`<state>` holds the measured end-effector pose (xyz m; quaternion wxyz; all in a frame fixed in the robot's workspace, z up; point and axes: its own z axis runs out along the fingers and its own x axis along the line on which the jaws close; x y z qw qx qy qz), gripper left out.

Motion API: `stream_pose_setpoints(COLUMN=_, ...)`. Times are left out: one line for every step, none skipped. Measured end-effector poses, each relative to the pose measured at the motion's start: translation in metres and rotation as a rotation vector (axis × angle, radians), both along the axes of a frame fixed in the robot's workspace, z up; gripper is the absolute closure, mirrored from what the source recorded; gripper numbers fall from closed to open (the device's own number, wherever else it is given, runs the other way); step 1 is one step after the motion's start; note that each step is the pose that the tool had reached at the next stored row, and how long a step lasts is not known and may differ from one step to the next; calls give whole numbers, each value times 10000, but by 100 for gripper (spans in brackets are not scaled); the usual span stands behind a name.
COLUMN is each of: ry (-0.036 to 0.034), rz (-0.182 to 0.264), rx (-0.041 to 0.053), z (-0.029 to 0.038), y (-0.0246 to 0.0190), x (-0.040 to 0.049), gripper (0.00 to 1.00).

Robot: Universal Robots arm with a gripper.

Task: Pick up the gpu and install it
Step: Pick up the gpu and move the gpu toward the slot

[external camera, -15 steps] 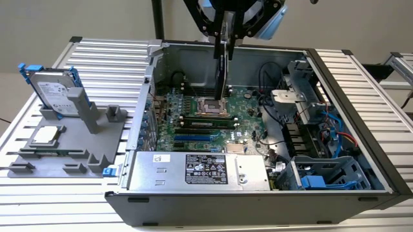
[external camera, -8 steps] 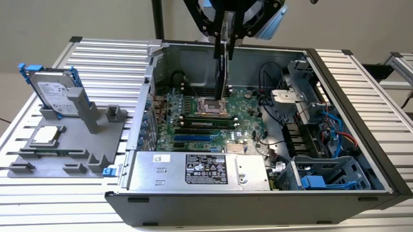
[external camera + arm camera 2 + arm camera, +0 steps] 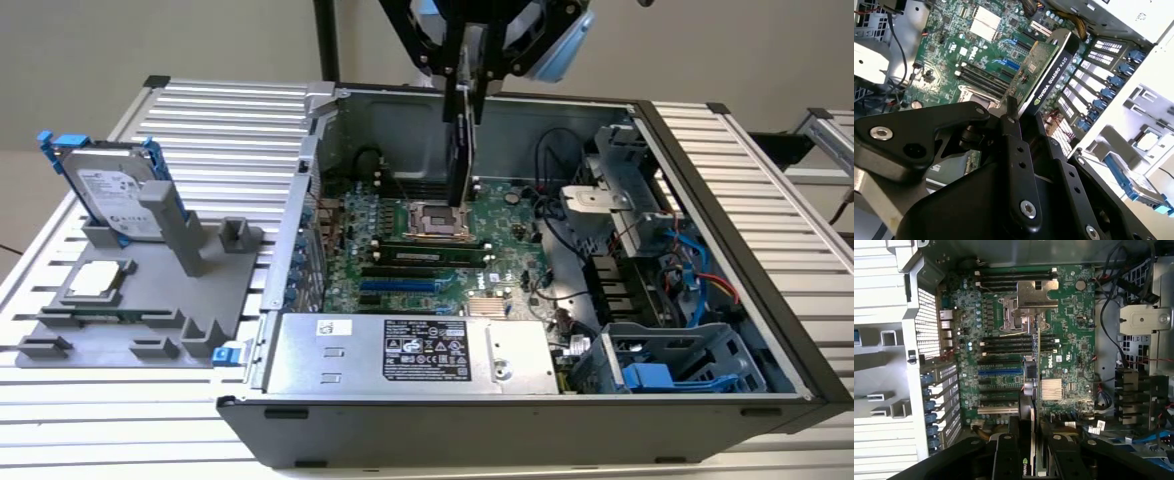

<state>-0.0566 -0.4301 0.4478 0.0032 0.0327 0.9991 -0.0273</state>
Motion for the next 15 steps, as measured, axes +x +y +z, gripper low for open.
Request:
stream_pose_setpoints(ry=0, rz=58, rx=-1, z=0, y=0, x=0, gripper=100)
stream_pose_setpoints(ry=0, rz=114, rx=0, z=0, y=0, x=0, gripper=100)
stream_pose_setpoints(ry=-1, rz=169, rx=1, z=0, y=0, x=0, gripper=100)
stream_pose_setpoints(ry=0, rz=228, rx=1, z=0, y=0, x=0, gripper=100)
stream_pose_setpoints(ry=-1, rz=285, rx=1, z=0, y=0, x=0, gripper=100)
stream_pose_setpoints(ry=0, rz=345, rx=0, z=0, y=0, x=0, gripper=100)
stream_pose_setpoints(ry=0, rz=407, rx=0, z=0, y=0, x=0, gripper=100)
stream_pose_setpoints(ry=0, rz=473, rx=0, z=0, y=0, x=0, gripper=100)
stream_pose_setpoints(ry=0, rz=547, rx=0, z=0, y=0, x=0, gripper=100)
stream_pose_setpoints(ry=0, rz=621, rx=0, z=0, y=0, x=0, gripper=100)
stream_pose_setpoints(ry=0, rz=694, rx=0, z=0, y=0, x=0, gripper=100)
stream_pose_setpoints(ry=0, rz=767, rx=0, z=0, y=0, x=0, gripper=100)
stream_pose_setpoints(ry=0, rz=838, rx=0, z=0, y=0, x=0, gripper=100)
stream_pose_setpoints(ry=0, rz=906, rx=0, z=0, y=0, x=0, gripper=100)
stream_pose_setpoints(ry=0, rz=972, rx=1, z=0, y=0, x=0, gripper=100)
